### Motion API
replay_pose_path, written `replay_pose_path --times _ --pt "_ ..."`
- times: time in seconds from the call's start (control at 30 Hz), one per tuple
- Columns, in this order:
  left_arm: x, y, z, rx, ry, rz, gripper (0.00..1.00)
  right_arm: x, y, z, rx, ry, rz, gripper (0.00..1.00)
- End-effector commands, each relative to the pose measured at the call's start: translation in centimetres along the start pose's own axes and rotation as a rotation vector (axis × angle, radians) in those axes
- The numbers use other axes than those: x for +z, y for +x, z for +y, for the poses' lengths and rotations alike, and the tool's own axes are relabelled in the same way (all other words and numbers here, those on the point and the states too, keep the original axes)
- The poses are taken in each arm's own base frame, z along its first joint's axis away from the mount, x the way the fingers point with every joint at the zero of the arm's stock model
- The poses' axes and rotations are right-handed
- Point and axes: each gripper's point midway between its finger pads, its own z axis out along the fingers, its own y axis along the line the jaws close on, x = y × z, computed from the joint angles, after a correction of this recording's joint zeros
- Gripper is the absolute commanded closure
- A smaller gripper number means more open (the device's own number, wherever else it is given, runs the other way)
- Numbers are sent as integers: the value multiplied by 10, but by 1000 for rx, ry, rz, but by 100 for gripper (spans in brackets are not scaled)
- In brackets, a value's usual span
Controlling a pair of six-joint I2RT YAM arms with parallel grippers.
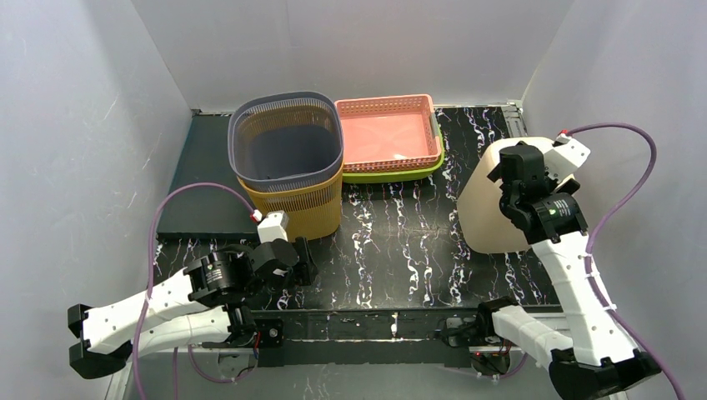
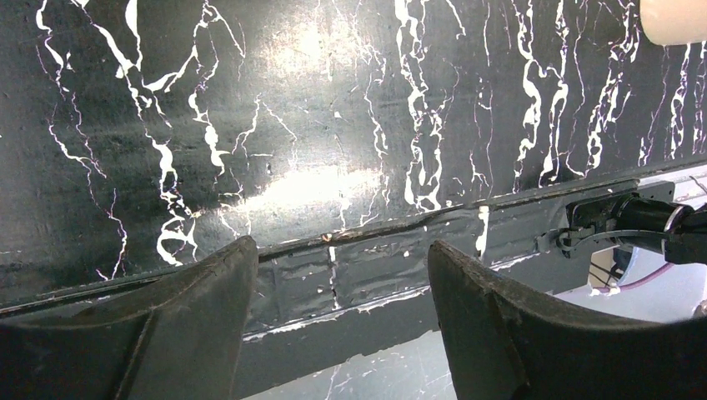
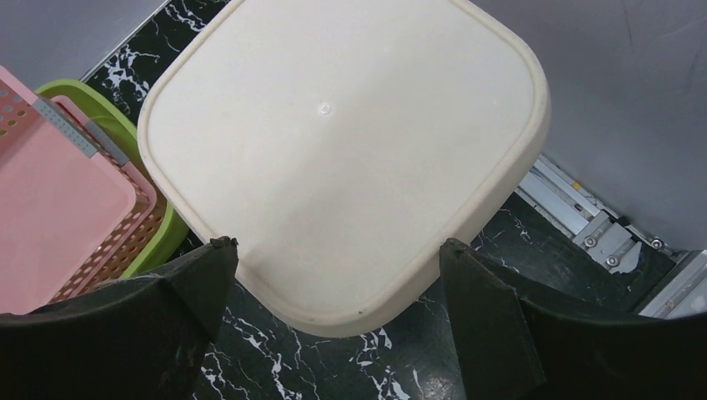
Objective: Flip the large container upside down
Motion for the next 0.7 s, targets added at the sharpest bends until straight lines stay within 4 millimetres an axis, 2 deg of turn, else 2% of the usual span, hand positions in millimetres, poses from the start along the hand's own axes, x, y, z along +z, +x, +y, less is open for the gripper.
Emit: replay_pose_path --times 0.0,0.2,0.37,0.47,0.67 --pt "-4 -3 1 11 -9 -4 27 10 -11 10 50 -37 -38 1" --pt "-3 -1 1 20 -13 6 27 39 -1 8 -3 -52 61 1" --pt "-2 1 3 18 -16 11 27 69 8 6 92 -122 166 1" --pt "-1 1 3 16 -20 10 26 73 11 20 113 -187 205 1" --pt "-1 -1 2 23 -24 9 26 71 -10 24 79 -195 165 1"
